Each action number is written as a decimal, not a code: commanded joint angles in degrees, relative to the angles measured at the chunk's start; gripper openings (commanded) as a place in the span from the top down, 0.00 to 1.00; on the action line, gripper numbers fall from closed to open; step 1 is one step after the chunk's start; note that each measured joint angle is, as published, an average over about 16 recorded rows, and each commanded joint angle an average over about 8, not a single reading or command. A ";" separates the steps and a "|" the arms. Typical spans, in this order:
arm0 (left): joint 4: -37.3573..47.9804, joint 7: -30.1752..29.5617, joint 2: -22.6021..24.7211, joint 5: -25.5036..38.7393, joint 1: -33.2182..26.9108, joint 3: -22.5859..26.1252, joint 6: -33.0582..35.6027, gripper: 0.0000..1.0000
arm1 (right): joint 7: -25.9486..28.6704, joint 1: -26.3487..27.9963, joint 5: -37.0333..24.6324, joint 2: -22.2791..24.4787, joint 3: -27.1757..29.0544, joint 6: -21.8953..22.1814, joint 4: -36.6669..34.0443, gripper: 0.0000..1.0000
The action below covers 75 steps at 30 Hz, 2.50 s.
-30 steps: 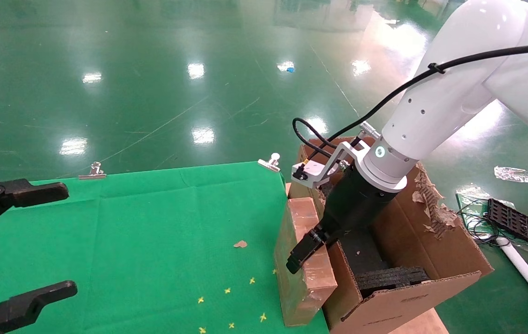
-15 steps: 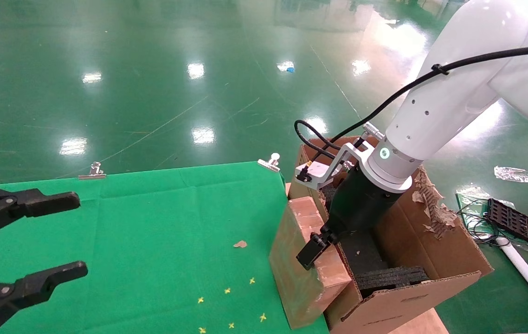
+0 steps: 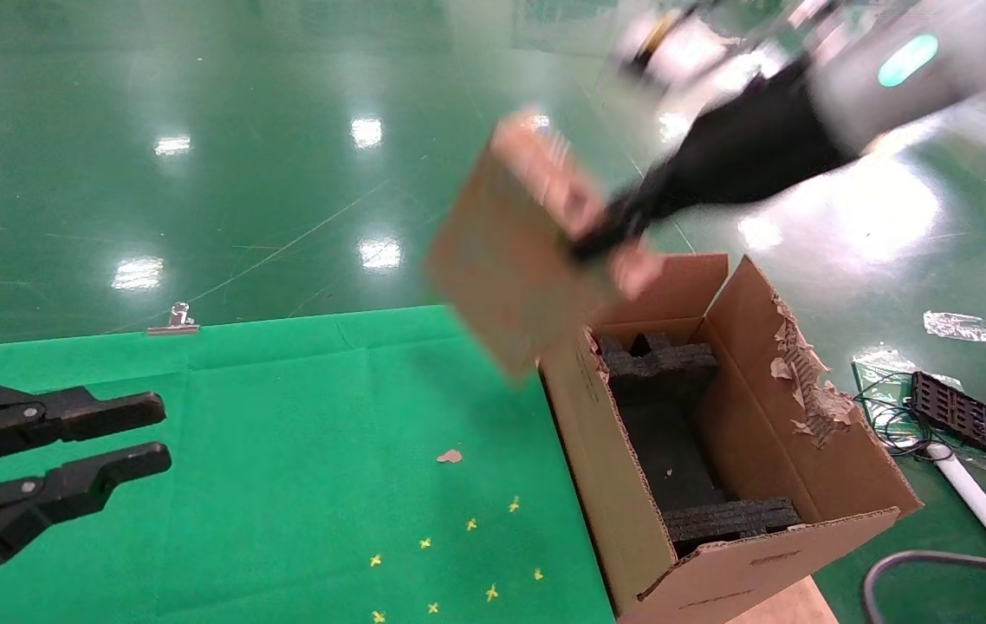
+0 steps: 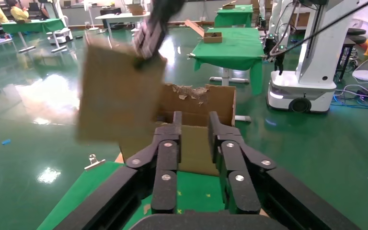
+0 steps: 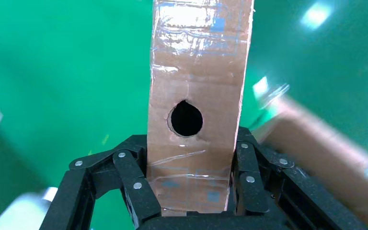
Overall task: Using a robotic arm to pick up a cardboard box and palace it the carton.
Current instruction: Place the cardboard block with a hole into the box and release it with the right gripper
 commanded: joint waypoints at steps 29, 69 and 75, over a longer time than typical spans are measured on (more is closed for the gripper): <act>0.00 0.05 -0.04 -0.07 -0.02 0.11 -0.05 0.00 | -3.77 -6.72 -9.78 3.48 -5.35 1.12 -27.64 1.00; 0.00 0.12 -0.10 -0.17 -0.05 0.25 -0.11 0.00 | -4.96 -33.35 -5.09 -7.92 -3.35 18.18 -45.19 1.00; 0.00 0.13 -0.11 -0.18 -0.06 0.27 -0.12 0.00 | -7.06 -37.62 -2.56 -8.32 -1.62 22.77 -45.69 1.00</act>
